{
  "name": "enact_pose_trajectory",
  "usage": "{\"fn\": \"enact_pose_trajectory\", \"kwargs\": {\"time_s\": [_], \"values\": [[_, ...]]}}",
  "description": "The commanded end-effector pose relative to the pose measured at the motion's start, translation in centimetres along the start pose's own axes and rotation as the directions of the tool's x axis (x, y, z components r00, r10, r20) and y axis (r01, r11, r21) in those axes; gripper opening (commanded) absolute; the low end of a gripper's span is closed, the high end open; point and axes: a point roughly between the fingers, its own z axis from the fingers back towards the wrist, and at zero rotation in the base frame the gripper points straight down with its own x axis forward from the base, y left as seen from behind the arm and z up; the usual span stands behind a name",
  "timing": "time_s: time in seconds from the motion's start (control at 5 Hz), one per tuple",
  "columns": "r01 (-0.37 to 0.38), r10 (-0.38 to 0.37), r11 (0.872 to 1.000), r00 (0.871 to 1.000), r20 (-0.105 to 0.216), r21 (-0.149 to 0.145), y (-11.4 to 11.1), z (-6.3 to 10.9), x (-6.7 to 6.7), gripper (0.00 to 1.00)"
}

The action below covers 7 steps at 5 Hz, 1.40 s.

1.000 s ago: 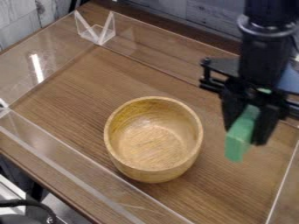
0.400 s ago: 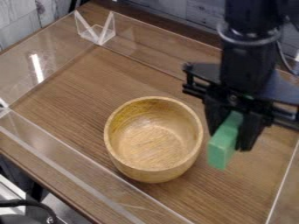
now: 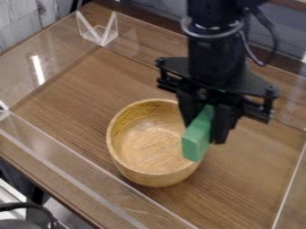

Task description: Put the green block in the brown bowl

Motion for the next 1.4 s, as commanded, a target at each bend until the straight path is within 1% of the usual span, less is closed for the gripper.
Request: {"fn": "enact_pose_trajectory", "kwargs": {"time_s": [0.0,0.4,1.2], "values": [[-0.009,0.009,1.0,0.999,0.045,-0.012,0.5,0.6,0.1,0.0],[-0.019,0.019,1.0,0.999,0.048,-0.011,1.5,0.1,-0.1,0.0],[-0.031,0.032,0.999,0.998,0.051,-0.018,2.0,-0.7,-0.3,0.0]]}}
